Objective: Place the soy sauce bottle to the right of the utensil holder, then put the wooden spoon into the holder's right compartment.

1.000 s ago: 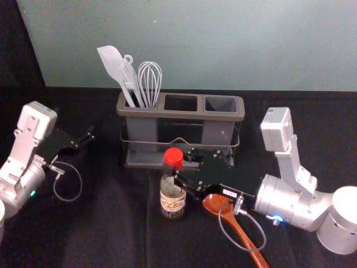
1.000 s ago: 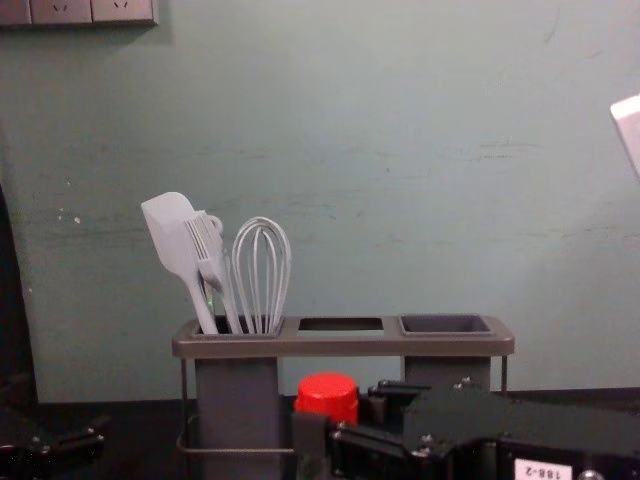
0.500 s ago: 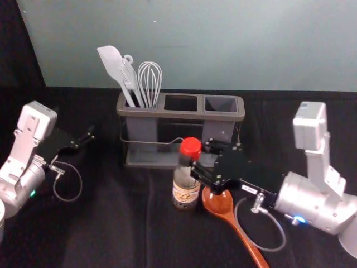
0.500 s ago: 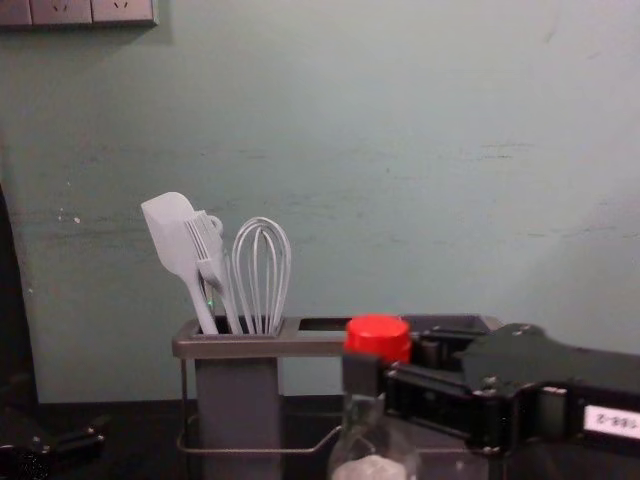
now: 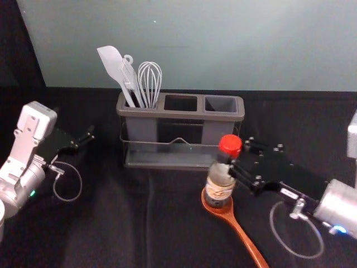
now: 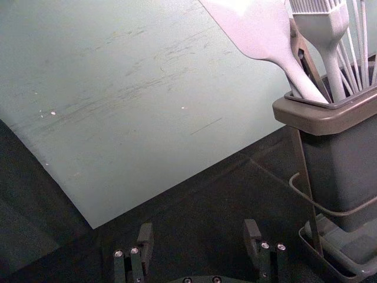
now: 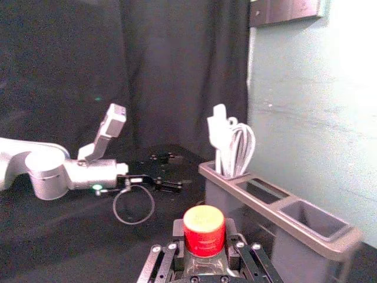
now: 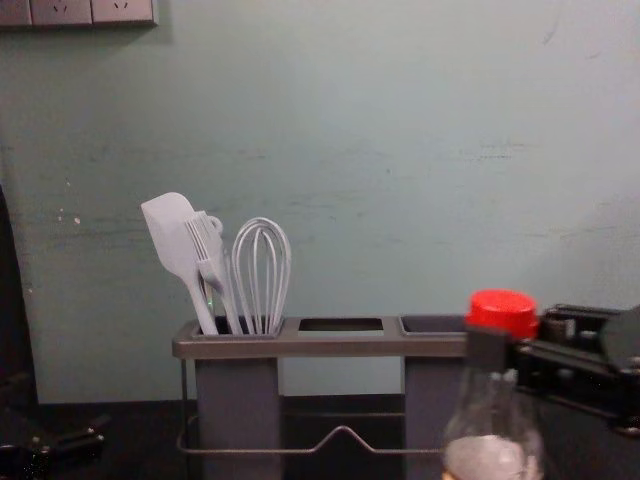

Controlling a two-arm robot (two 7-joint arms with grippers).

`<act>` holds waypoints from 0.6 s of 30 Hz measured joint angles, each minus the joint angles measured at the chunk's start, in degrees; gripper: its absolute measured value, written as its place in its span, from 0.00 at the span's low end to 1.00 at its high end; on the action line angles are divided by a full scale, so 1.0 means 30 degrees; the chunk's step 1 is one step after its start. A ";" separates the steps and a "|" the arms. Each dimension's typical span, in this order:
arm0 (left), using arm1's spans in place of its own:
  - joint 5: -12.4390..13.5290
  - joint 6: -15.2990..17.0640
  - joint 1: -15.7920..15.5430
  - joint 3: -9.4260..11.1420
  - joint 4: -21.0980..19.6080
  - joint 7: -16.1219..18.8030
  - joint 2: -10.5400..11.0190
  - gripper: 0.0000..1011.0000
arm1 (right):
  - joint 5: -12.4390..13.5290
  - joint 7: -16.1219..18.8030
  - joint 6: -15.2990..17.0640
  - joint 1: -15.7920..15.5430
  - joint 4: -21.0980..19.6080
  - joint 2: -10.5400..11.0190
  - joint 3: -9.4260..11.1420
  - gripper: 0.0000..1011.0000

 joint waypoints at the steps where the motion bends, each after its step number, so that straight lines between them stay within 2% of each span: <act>1: 0.0000 0.0000 0.0000 0.0000 -0.0001 0.0000 0.0000 0.99 | 0.0030 -0.0052 -0.0182 -0.0322 -0.0115 0.0138 0.0344 0.38; 2: 0.0001 0.0000 0.0000 0.0000 0.0000 0.0001 0.0000 0.99 | 0.0045 -0.0170 -0.0378 -0.0668 -0.0190 0.0283 0.0733 0.38; 3: 0.0000 0.0000 0.0000 0.0001 0.0000 0.0000 0.0000 0.99 | 0.0045 -0.0170 -0.0378 -0.0668 -0.0190 0.0283 0.0733 0.38; 6: 0.0000 0.0000 -0.0001 0.0000 0.0000 0.0000 -0.0001 0.99 | 0.0170 -0.0437 -0.0793 -0.1455 -0.0334 0.0545 0.1769 0.38; 12: 0.0000 0.0000 0.0001 0.0000 0.0000 0.0000 -0.0001 0.99 | 0.0424 -0.0766 -0.1255 -0.2621 -0.0504 0.0838 0.3347 0.38; 13: 0.0001 0.0000 0.0000 0.0000 0.0000 0.0000 0.0000 0.99 | 0.0424 -0.0766 -0.1255 -0.2621 -0.0504 0.0838 0.3347 0.38; 15: 0.0000 0.0000 0.0000 -0.0001 0.0000 0.0000 -0.0001 0.99 | 0.0507 -0.0858 -0.1408 -0.3106 -0.0555 0.0918 0.3990 0.38; 18: 0.0001 0.0001 0.0000 0.0000 0.0000 0.0000 0.0000 0.99 | 0.0562 -0.0904 -0.1504 -0.3409 -0.0585 0.0938 0.4423 0.38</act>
